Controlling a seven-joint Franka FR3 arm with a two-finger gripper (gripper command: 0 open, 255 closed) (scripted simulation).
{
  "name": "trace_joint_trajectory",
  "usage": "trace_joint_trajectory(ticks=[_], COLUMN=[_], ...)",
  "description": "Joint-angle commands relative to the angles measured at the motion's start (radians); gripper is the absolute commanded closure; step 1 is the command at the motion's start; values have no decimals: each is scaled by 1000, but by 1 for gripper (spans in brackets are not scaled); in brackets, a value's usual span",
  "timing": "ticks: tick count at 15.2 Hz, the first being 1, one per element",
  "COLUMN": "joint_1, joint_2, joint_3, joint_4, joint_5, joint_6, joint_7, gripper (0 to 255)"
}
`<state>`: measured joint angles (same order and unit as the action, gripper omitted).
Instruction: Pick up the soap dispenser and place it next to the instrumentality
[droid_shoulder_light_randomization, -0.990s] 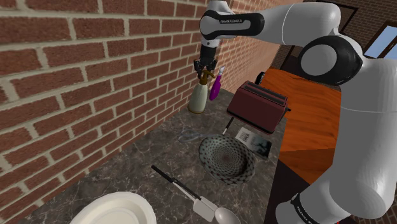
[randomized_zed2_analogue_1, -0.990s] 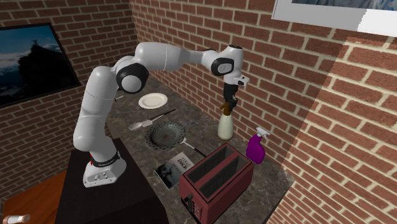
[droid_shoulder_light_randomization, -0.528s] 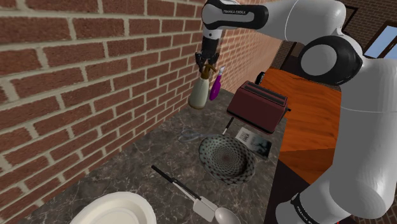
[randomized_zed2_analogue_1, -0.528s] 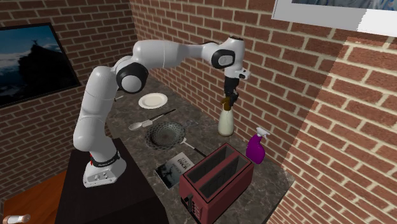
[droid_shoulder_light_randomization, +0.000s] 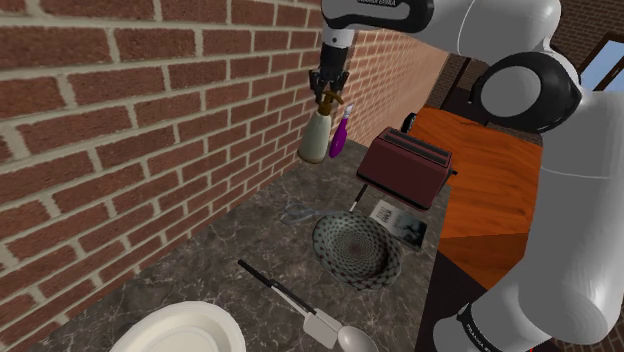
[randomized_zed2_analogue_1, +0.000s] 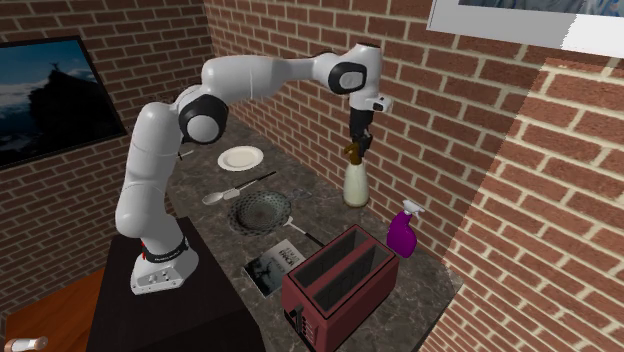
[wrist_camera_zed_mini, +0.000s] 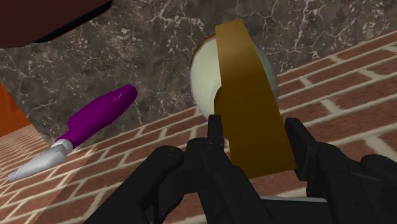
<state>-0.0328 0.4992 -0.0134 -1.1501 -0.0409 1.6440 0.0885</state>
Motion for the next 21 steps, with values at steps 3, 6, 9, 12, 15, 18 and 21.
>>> trace_joint_trajectory(ticks=[3, 6, 9, 12, 15, 18, 21], joint_1=[37, 66, 94, 122, 151, 180, 209], joint_2=[-102, -176, -239, -294, -339, -374, -399], joint_3=[13, 25, 40, 57, 76, 96, 120], joint_4=[-80, -132, -166, -184, -187, -175, -148], joint_5=[-6, -10, -12, -14, -14, -14, -14], joint_6=[-23, -46, -78, -116, -160, -210, -265], joint_7=[47, 87, 128, 171, 216, 263, 313], gripper=[255, 255, 255, 255, 255, 255, 255])
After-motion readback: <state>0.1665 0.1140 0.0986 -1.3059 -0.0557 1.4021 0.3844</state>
